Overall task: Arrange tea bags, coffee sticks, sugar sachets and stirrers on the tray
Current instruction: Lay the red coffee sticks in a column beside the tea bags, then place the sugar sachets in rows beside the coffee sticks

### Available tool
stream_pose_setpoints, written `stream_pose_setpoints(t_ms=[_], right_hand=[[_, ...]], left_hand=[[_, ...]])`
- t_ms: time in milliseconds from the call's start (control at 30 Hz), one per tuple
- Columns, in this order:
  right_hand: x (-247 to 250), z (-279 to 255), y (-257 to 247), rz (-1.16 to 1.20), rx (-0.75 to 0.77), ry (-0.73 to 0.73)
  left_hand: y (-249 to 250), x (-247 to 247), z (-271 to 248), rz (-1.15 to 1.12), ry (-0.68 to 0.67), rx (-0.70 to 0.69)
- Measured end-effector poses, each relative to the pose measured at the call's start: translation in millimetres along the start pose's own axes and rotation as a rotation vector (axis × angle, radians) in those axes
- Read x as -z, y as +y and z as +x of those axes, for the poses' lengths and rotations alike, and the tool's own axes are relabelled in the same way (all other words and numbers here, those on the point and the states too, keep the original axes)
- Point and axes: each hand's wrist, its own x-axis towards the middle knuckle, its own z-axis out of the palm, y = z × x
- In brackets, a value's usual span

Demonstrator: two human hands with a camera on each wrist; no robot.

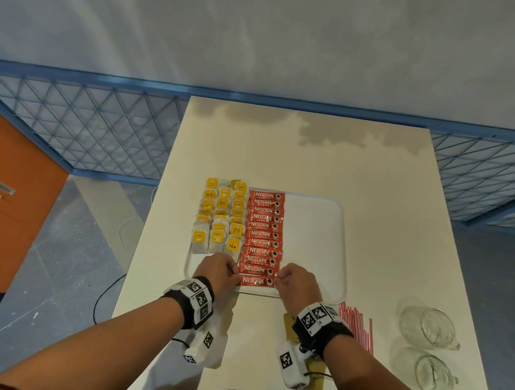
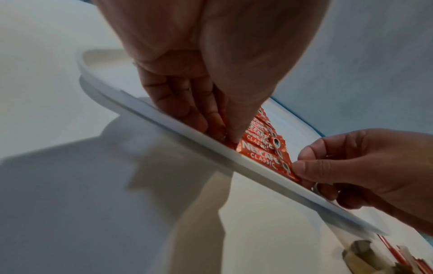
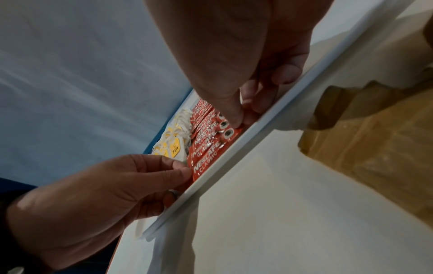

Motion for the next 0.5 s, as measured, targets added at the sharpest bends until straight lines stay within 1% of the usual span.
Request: stream_pose_setpoints(t_ms=[167, 267, 400, 500], right_hand=[[18.5, -2.1, 5.5, 0.017, 0.06, -0.009], [35.7, -10.0, 12.2, 0.032, 0.121, -0.039], [59.0, -25.5, 25.9, -0.011, 0.174, -0.129], [73.7, -37.0, 39.8, -0.101, 0.191, -0.168]], left_hand=[[-2.5, 0.3, -1.4, -0.008, 0.028, -0.01], [-1.1, 0.1, -7.8, 0.023, 0.028, -0.062], [10.8, -3.1, -26.0, 0.06, -0.044, -0.201], [19.4, -12.4, -40.3, 0.09, -0.114, -0.267]])
